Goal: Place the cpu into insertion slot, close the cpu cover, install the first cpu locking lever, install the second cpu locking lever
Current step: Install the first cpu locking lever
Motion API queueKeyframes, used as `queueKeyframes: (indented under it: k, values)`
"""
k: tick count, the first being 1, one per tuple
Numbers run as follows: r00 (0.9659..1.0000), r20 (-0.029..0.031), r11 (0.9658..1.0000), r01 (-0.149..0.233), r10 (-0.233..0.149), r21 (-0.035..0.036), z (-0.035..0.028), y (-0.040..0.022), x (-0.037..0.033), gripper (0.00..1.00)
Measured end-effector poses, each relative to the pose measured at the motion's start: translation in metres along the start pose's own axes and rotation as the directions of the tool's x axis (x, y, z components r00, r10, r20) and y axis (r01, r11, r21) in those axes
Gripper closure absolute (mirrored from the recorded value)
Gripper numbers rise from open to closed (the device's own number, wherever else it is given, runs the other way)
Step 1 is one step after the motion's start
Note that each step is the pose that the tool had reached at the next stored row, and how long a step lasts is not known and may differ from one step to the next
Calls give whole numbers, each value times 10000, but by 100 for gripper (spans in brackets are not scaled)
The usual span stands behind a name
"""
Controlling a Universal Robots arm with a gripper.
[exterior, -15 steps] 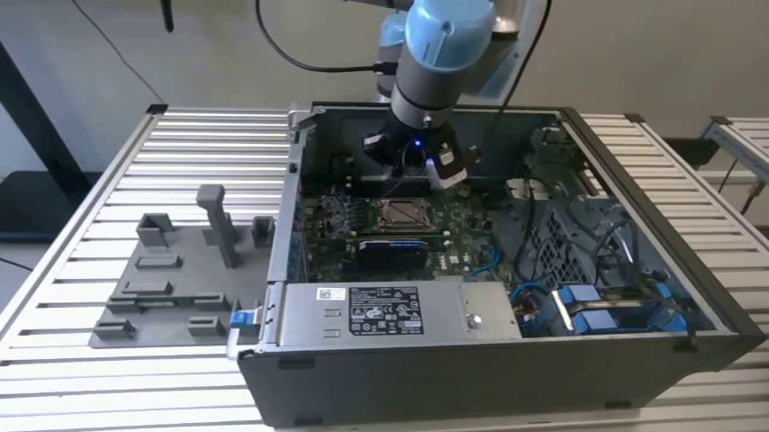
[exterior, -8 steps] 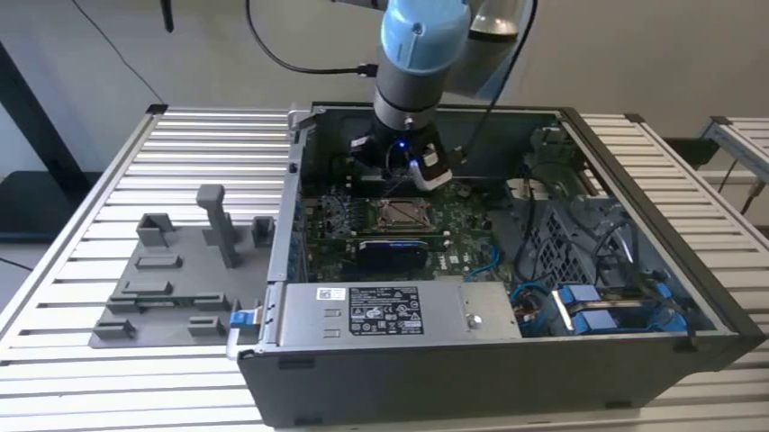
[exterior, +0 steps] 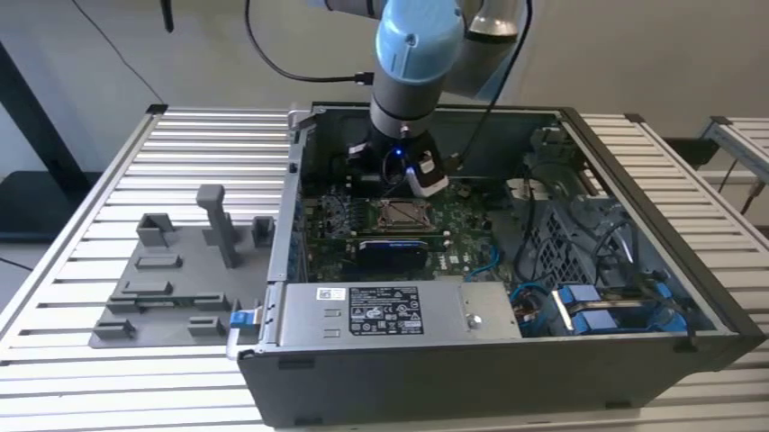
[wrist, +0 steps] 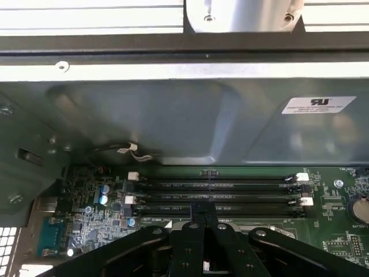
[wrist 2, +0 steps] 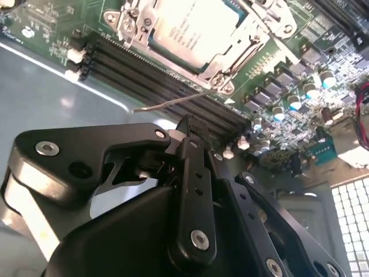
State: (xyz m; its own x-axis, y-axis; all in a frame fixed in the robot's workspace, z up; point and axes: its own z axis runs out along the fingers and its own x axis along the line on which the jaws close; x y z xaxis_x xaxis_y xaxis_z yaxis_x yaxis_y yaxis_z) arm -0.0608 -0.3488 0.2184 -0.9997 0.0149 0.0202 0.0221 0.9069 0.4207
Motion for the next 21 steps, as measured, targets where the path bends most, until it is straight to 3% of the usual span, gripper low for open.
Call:
queueKeyframes:
  k: [5,9,21]
  values:
    - [10000,4,10000,-1,1,99,32,-44,12,89]
    - [10000,15,9999,3,-3,135,68,-79,36,89]
    - [10000,22,9999,5,-5,140,113,-100,37,89]
